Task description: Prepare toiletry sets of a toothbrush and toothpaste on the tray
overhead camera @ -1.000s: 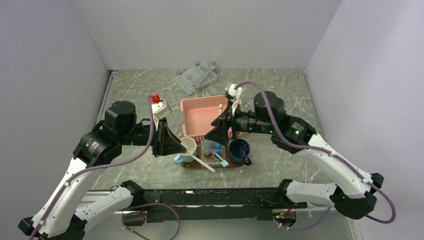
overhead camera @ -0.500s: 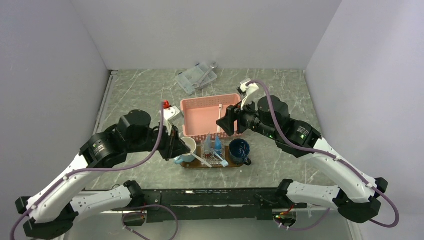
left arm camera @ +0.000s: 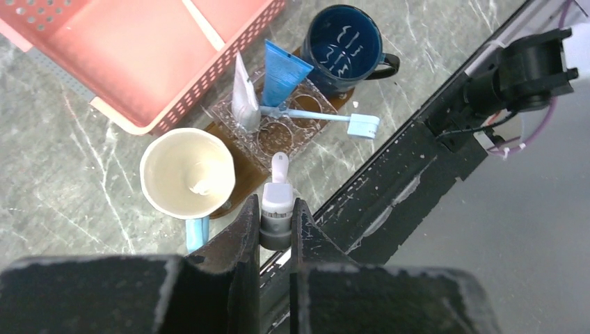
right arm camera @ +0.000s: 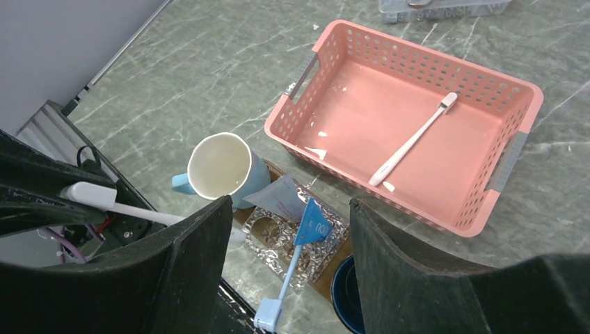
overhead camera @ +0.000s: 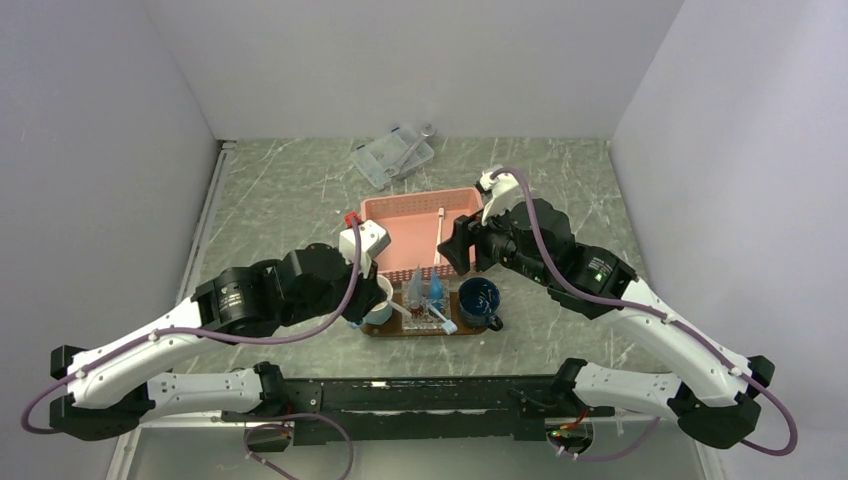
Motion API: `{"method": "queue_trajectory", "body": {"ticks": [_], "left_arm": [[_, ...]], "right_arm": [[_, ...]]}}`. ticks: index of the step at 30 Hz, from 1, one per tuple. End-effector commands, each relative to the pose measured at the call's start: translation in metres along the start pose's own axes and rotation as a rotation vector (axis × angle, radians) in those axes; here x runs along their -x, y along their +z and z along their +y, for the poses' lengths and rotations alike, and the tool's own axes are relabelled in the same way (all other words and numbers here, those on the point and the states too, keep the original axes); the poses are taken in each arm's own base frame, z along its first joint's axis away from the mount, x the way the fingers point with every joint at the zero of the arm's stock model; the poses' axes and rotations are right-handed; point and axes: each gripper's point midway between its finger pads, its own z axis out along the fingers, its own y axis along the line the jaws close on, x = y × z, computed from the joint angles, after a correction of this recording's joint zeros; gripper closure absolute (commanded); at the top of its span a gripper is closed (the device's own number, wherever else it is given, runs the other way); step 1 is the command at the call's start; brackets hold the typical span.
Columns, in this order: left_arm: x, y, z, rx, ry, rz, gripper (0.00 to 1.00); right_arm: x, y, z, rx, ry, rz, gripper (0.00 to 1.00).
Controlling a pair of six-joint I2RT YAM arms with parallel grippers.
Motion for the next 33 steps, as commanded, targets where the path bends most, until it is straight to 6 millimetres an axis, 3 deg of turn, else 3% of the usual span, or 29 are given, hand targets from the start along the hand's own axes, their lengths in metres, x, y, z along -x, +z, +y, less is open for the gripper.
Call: {"method": "queue_trajectory", "body": {"ticks": [1, 33], "left_arm": [[0.017, -0.002, 0.01, 0.088, -0.049, -0.108, 1.0], [-0.007, 0.023, 0.0, 0.103, -0.108, -0.184, 1.0]], "right_arm": [[0.015, -0.008, -0.002, -0.005, 0.025, -0.076, 0.36], [-0.001, -0.012, -0.004, -0.003, 0.053, -0.055, 0.36]]}}
